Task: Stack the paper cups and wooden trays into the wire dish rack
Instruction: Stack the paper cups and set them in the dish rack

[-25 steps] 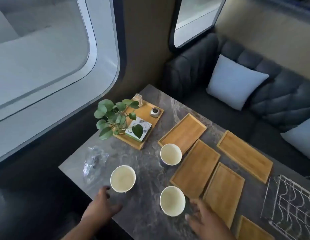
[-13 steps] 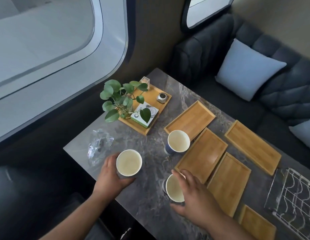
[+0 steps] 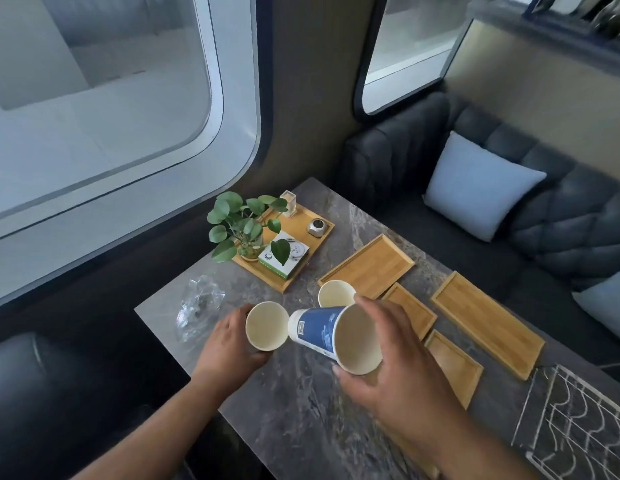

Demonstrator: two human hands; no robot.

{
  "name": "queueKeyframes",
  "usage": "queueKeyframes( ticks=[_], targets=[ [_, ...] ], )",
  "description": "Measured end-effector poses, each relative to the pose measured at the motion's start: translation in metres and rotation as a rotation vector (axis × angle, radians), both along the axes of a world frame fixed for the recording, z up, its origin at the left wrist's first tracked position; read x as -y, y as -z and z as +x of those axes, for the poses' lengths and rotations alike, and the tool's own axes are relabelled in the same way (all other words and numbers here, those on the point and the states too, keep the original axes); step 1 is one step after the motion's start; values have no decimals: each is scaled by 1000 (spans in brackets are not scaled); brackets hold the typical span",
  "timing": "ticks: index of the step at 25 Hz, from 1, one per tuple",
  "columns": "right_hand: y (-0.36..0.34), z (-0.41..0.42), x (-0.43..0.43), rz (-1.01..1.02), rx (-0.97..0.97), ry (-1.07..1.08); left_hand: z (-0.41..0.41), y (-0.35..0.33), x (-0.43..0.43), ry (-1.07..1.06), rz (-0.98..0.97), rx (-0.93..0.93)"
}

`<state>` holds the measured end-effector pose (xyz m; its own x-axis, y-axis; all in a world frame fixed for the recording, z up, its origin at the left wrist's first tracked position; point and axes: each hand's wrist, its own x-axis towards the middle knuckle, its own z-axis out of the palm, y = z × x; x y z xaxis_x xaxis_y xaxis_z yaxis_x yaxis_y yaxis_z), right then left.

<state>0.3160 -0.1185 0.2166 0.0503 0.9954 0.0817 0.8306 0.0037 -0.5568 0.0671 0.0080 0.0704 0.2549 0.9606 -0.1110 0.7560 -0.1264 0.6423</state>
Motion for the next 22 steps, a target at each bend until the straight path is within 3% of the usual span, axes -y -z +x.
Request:
queueKeyframes(
  ticks=[6,14,22],
  targets=[
    [-33,4,8,105,-7,-38,26,-38,7,63,132,0],
    [-8,-15,-43,50,44,-127,35,-75,-10,221,325,54],
    [39,-23,-100,-143,60,-176,26,-57,-41,280,255,86]
  ],
)
